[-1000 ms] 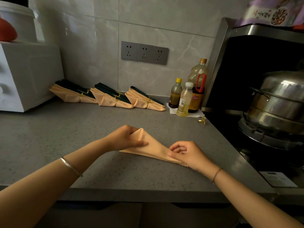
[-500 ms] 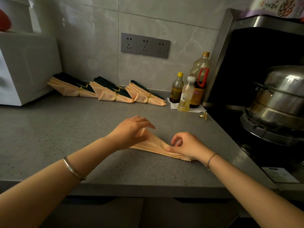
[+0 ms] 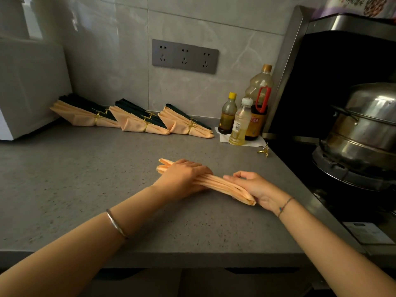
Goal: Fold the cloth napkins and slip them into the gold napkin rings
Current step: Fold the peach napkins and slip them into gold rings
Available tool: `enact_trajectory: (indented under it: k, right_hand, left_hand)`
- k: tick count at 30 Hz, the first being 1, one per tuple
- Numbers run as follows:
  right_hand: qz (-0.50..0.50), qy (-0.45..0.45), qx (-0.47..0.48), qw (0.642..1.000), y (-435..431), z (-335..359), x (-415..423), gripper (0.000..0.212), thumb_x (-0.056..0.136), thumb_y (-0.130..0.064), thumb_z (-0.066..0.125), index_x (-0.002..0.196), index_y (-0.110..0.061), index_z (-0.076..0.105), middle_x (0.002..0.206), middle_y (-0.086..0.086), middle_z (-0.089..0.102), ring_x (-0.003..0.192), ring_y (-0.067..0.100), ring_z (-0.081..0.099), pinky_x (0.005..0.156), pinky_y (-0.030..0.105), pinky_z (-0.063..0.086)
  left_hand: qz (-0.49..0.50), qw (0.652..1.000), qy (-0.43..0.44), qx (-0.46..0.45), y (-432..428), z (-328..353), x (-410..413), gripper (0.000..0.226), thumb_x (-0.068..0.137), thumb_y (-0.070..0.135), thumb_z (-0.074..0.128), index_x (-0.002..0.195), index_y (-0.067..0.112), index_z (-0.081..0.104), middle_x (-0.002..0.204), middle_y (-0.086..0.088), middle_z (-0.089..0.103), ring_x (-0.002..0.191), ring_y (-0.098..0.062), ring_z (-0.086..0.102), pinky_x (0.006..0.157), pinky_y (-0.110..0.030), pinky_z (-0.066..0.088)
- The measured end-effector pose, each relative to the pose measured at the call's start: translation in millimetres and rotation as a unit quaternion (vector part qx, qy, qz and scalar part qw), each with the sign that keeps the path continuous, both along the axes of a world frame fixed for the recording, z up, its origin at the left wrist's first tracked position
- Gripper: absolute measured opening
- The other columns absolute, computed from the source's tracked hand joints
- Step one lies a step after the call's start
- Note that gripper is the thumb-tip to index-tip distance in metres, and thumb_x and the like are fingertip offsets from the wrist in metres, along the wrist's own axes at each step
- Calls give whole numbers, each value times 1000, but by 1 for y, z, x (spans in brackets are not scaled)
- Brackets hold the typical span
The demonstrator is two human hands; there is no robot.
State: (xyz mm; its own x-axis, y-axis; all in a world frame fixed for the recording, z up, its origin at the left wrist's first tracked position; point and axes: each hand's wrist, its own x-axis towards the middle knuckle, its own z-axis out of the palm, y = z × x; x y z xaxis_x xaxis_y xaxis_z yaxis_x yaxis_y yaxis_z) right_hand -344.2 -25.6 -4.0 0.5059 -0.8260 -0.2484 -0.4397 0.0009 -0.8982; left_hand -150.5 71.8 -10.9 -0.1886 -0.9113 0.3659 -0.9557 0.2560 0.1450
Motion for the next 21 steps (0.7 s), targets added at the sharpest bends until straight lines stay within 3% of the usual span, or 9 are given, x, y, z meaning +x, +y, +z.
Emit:
enact_trajectory:
  k: [5,8,10,12,16,21]
  right_hand:
    - [-163,-89,-147,972,-56,-10,-12,11,87,-17,66,92,-10,58,99,15,66,78,17,60,58,18,46]
    - [-255,-41,-230,938,-104,-20,-23,42,83,-20,71,118,-5,53,121,13,56,107,24,54,81,26,46]
    - [-276,-8,-238,931,-129,-24,-24,58,81,-24,73,129,-5,46,135,13,49,122,27,47,96,34,40]
    - [-274,13,-229,934,-150,-28,-20,67,82,-25,72,137,-6,40,142,12,43,129,28,43,102,35,37]
    - [-278,30,-223,934,-183,-35,-8,73,80,-29,74,140,-10,37,143,8,44,128,28,46,102,36,38]
    - [-325,49,-237,914,-211,-40,-5,52,79,-28,75,125,-11,57,126,9,60,111,27,58,93,37,48]
  left_hand:
    - [44,995,-35,82,-32,20,6,35,93,33,58,128,28,54,119,5,64,106,-11,60,93,-26,45]
    - [82,991,-60,91,-53,30,10,35,94,31,57,128,30,53,120,5,62,106,-13,58,88,-25,45]
    - [105,989,-66,84,-67,34,14,34,94,32,56,128,30,54,120,4,62,105,-14,57,84,-25,44]
    - [120,987,-74,81,-80,36,19,34,94,33,57,127,30,55,118,4,62,102,-13,57,79,-23,42]
    - [144,982,-84,85,-97,35,25,33,93,35,58,125,32,56,117,4,63,101,-15,58,79,-26,45]
    - [159,978,-91,100,-109,32,29,37,93,36,58,129,31,53,119,3,62,103,-15,58,82,-26,46]
